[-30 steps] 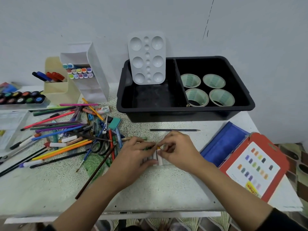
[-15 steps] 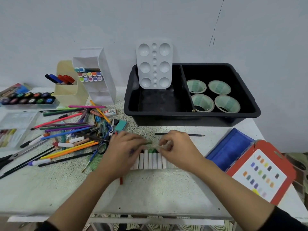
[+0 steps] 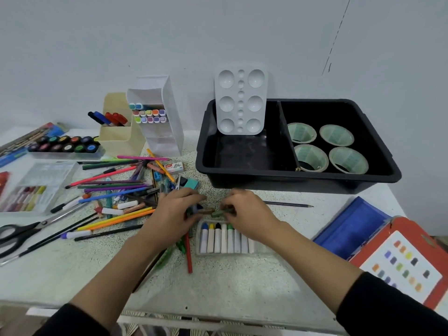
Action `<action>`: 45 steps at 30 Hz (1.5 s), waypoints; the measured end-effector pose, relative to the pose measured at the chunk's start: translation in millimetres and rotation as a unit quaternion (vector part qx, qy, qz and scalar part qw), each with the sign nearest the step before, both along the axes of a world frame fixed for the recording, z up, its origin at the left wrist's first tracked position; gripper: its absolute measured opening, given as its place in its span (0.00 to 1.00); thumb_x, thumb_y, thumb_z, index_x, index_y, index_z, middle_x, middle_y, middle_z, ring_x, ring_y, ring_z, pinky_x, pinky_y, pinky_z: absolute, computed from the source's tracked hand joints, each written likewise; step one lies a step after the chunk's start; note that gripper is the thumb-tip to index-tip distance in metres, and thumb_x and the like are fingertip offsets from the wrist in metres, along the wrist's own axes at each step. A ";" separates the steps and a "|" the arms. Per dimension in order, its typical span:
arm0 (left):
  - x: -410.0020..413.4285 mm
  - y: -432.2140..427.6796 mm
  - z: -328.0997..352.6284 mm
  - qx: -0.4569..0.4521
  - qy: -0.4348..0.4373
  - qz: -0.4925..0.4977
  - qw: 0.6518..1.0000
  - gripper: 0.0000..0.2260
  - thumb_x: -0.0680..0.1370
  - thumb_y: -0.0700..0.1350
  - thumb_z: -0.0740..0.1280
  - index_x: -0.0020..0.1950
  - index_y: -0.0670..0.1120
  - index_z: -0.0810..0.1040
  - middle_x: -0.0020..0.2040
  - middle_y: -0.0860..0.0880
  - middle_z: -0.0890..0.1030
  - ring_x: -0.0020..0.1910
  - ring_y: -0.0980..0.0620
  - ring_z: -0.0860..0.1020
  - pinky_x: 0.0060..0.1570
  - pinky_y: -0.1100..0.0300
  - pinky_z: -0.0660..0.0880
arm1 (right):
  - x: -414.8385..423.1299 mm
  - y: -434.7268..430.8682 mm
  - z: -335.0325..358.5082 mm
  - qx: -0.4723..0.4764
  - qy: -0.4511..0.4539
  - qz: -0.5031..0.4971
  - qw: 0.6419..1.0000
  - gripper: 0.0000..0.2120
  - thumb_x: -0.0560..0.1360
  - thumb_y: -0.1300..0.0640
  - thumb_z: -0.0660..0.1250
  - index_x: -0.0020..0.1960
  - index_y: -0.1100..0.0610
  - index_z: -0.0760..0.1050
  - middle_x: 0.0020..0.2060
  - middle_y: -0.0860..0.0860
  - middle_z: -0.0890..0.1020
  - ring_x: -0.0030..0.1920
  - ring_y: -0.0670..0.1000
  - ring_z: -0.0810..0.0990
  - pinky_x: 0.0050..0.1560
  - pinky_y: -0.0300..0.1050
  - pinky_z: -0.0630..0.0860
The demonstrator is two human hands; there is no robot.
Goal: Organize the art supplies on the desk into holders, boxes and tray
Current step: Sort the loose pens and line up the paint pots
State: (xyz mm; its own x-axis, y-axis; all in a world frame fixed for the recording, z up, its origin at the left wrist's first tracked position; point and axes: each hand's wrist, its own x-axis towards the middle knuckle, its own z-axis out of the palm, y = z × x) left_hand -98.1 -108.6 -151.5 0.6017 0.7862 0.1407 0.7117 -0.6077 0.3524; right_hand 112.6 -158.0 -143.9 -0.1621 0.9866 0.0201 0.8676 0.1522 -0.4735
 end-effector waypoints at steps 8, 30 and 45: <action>2.1 -5.4 14.1 0.051 -0.191 0.015 0.980 0.13 0.75 0.36 0.74 0.57 0.47 0.84 0.51 0.54 0.79 0.50 0.60 0.77 0.52 0.64 0.76 | -3.6 -0.6 0.8 0.003 0.011 -0.025 1.000 0.03 0.76 0.61 0.66 0.47 0.54 0.74 0.43 0.49 0.78 0.47 0.52 0.74 0.47 0.51 0.76; -189.2 15.1 24.7 -0.089 -0.276 0.206 0.935 0.15 0.79 0.44 0.71 0.63 0.57 0.78 0.52 0.56 0.83 0.45 0.59 0.83 0.44 0.63 0.81 | -179.3 69.9 19.7 -0.086 0.364 0.040 0.927 0.05 0.78 0.58 0.71 0.54 0.54 0.77 0.41 0.52 0.82 0.44 0.55 0.82 0.46 0.52 0.80; -352.0 138.8 5.3 -0.081 -0.221 0.223 0.946 0.11 0.73 0.45 0.78 0.54 0.48 0.84 0.42 0.51 0.83 0.40 0.52 0.81 0.42 0.56 0.81 | -354.9 163.0 5.9 -0.068 0.354 -0.044 0.932 0.08 0.77 0.59 0.72 0.56 0.58 0.80 0.35 0.53 0.85 0.36 0.50 0.84 0.47 0.51 0.83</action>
State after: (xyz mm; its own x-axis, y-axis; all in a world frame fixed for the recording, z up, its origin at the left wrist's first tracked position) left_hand -450.1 30.2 -146.2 0.1156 0.9808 0.1571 0.6458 -0.1944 0.7383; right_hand -242.3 5.1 -138.0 -0.0740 0.9966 -0.0359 0.3374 -0.0089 -0.9413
